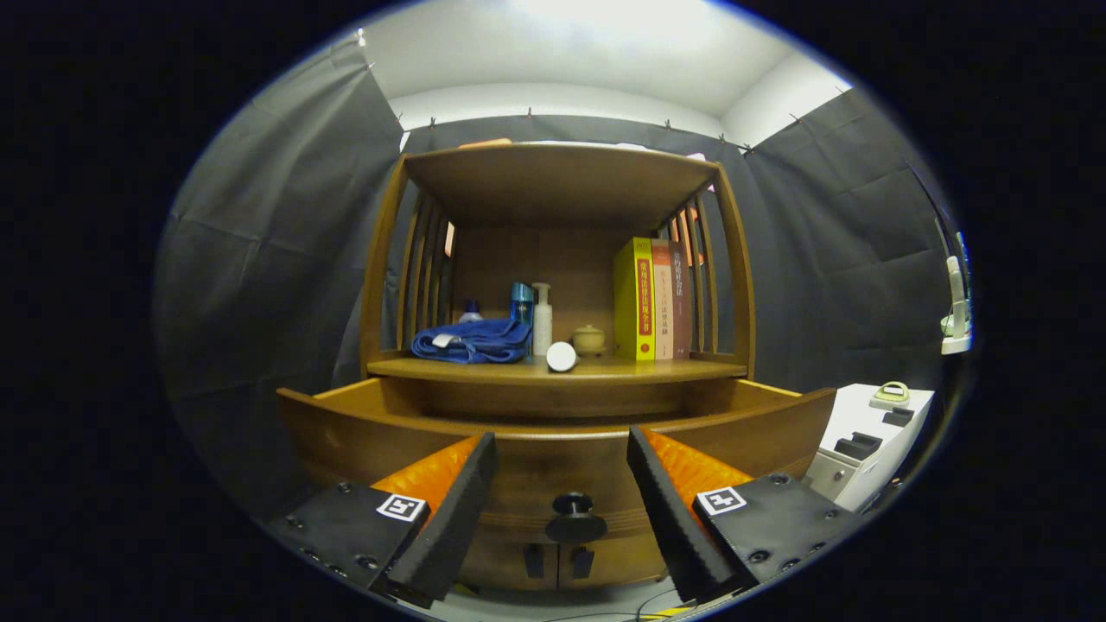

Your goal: Pull open the drawer, take out the items inside it, and place them on the countertop above the cabinet.

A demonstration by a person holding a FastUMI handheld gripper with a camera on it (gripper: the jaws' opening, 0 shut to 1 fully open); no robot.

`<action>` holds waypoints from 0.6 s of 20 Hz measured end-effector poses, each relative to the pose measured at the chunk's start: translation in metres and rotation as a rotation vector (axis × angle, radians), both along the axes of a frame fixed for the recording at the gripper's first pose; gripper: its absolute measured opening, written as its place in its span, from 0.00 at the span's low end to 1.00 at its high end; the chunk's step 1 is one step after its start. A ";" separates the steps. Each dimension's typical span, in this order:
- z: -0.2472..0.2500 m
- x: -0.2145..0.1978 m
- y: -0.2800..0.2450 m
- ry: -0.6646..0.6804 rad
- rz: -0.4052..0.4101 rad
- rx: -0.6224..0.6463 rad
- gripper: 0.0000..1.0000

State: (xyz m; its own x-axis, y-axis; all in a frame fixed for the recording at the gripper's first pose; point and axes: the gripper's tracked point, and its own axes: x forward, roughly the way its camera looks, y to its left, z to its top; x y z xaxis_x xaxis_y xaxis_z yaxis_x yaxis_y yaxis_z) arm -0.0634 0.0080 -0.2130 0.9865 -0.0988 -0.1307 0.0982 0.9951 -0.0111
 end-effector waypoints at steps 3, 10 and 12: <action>-0.021 0.007 -0.006 0.046 -0.007 0.005 0.98; -0.025 0.012 -0.002 0.066 0.028 -0.018 0.98; -0.010 0.021 -0.002 0.058 0.027 -0.023 0.97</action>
State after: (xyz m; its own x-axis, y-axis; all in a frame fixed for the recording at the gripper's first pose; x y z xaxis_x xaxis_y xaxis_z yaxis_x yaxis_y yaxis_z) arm -0.0427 0.0058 -0.2227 0.9798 -0.0754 -0.1854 0.0694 0.9968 -0.0385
